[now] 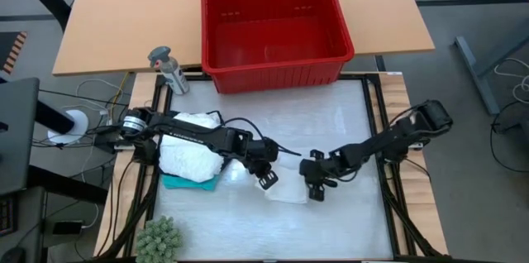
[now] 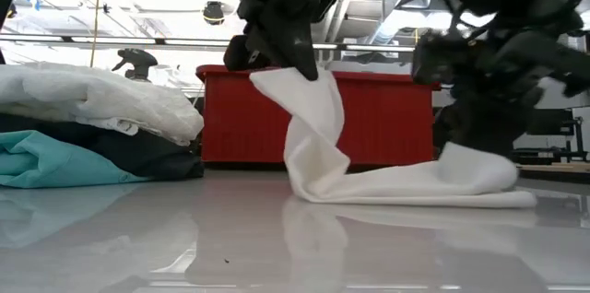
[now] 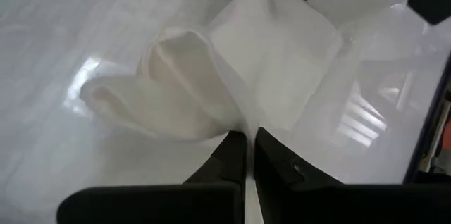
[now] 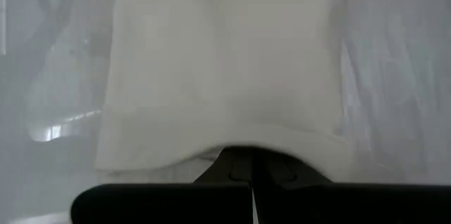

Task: Fold laundry
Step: Fold the white shorts

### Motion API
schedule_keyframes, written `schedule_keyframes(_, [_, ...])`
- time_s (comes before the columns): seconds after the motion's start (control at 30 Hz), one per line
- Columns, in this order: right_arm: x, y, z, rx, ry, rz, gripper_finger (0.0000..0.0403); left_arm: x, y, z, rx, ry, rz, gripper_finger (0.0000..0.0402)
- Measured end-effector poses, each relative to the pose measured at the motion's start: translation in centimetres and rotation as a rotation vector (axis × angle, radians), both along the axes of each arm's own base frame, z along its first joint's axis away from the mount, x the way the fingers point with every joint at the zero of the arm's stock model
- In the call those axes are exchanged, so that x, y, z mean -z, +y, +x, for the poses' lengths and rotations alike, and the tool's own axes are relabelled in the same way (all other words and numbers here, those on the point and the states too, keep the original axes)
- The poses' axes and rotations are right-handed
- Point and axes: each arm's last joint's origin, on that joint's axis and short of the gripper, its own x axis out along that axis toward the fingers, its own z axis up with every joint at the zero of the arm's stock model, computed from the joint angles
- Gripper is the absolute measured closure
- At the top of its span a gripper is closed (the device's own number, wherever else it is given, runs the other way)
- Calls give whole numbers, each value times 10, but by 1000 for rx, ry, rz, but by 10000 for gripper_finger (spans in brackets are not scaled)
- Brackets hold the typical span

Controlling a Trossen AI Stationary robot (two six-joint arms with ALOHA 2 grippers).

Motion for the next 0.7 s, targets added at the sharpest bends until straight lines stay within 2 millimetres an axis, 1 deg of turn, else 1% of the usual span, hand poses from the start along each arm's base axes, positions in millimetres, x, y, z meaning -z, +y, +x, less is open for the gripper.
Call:
schedule_keyframes(0.1, [3,-3,11,-14,-16,-12,385,1,5,-2,10,26,14,401])
schedule_keyframes(0.23, [1,-13,29,-35,-30,-15,385,5,12,-7,24,95,38,401])
schedule_keyframes(0.33, [-8,-18,37,-46,-43,-22,385,6,16,-9,25,123,25,401])
schedule_keyframes(0.47, [-31,-21,32,-77,-54,-46,385,5,16,-9,59,121,-44,401])
schedule_keyframes(0.53, [-43,-23,25,-77,-50,-50,385,5,15,-9,62,120,-63,401])
schedule_keyframes(0.63, [-51,-25,12,-79,3,-61,385,4,14,-8,55,107,-86,401])
schedule_keyframes(0.7, [-51,-21,6,-91,42,-75,385,2,13,-4,46,71,-122,401])
